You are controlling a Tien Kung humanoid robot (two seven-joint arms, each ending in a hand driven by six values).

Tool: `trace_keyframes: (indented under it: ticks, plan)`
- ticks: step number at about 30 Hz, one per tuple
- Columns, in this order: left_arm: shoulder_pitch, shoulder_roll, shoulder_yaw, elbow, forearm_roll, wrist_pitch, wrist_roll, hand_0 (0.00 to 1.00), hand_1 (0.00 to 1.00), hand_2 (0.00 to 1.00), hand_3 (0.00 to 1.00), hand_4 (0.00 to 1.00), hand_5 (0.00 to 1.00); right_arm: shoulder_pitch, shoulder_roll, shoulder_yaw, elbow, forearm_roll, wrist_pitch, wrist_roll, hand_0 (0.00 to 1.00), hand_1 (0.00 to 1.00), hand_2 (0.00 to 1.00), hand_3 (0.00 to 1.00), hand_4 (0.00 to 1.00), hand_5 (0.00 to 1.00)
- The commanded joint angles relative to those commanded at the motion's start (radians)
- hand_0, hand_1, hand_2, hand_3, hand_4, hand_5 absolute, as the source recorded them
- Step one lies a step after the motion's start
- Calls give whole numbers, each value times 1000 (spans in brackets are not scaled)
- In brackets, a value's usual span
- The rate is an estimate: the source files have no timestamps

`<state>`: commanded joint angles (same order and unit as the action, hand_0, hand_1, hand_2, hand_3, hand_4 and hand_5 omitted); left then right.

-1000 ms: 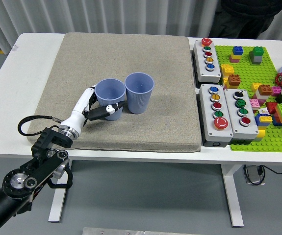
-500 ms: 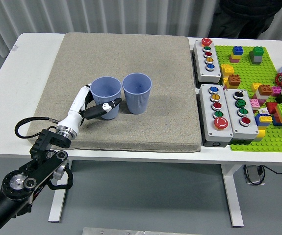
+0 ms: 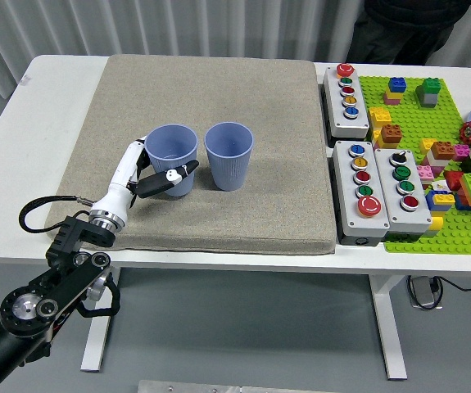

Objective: Pick cup pour cup place

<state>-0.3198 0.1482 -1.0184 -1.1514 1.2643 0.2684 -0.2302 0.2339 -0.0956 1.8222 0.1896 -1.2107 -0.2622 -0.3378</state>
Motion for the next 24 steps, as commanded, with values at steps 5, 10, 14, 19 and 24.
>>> trace_keyframes:
  ticks: [5, 10, 14, 19, 24]
  plan:
    - [1, 1, -5, -12, 3, 8, -3, 447, 462, 557, 579, 833, 251, 0, -1, -2, 0, 3, -1, 1, 685, 633, 586, 566, 2, 107]
    - [-1, 3, -20, -25, 8, 11, -4, 454, 455, 542, 576, 831, 251, 3, -1, -2, 0, 7, -2, 2, 685, 633, 586, 566, 2, 107]
    - [-6, 9, -36, -37, 22, 13, -2, 463, 449, 543, 575, 834, 257, 4, -2, -4, 0, 11, -3, 3, 686, 633, 586, 566, 2, 107]
    - [-33, 39, -49, -73, 86, 17, 13, 449, 430, 522, 566, 824, 244, 6, -5, -6, -1, 14, -5, 6, 685, 634, 586, 566, 2, 107]
    - [-69, 68, -38, -87, 144, 18, 28, 449, 430, 522, 566, 824, 244, 6, -7, -10, -1, 17, -8, 10, 685, 634, 586, 566, 2, 107]
